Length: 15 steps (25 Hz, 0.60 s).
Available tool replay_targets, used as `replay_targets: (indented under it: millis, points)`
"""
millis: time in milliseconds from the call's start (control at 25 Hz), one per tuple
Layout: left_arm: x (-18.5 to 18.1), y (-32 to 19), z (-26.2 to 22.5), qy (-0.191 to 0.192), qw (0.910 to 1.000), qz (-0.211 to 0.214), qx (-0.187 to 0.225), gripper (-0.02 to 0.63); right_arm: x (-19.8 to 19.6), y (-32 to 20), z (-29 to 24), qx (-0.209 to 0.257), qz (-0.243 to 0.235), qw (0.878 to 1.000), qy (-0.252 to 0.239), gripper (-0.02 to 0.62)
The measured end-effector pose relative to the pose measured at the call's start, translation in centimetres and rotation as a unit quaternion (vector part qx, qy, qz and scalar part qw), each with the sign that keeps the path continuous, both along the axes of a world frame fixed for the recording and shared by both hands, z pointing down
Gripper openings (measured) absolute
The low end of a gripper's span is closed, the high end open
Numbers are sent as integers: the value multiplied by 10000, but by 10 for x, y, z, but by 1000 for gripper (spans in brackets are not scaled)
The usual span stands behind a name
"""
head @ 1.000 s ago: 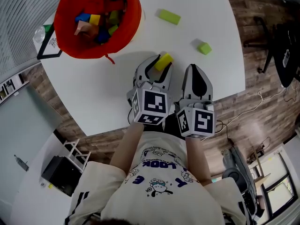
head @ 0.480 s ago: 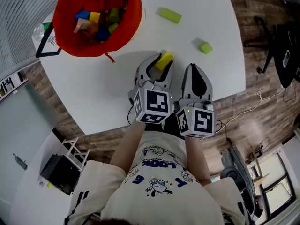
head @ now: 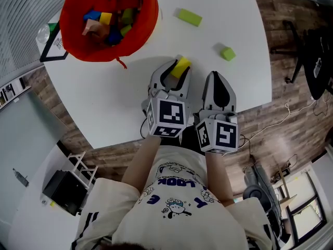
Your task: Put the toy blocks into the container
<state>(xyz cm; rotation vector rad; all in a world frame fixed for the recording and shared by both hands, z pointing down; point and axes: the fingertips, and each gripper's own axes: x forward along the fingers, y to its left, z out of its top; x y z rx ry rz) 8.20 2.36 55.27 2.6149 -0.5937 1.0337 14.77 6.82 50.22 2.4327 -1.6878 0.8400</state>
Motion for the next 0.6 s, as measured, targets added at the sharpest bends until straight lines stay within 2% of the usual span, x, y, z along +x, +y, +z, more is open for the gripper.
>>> replay_targets:
  millis: [200,600]
  points:
    - [-5,1,-3,110,9995,-238,-160,174,1,1,-1,2,-4,10000,-14,31]
    - [-5,-7,-28,324,9984,-453,12,173,-1,-9,-18,220,-221,9995,80,31]
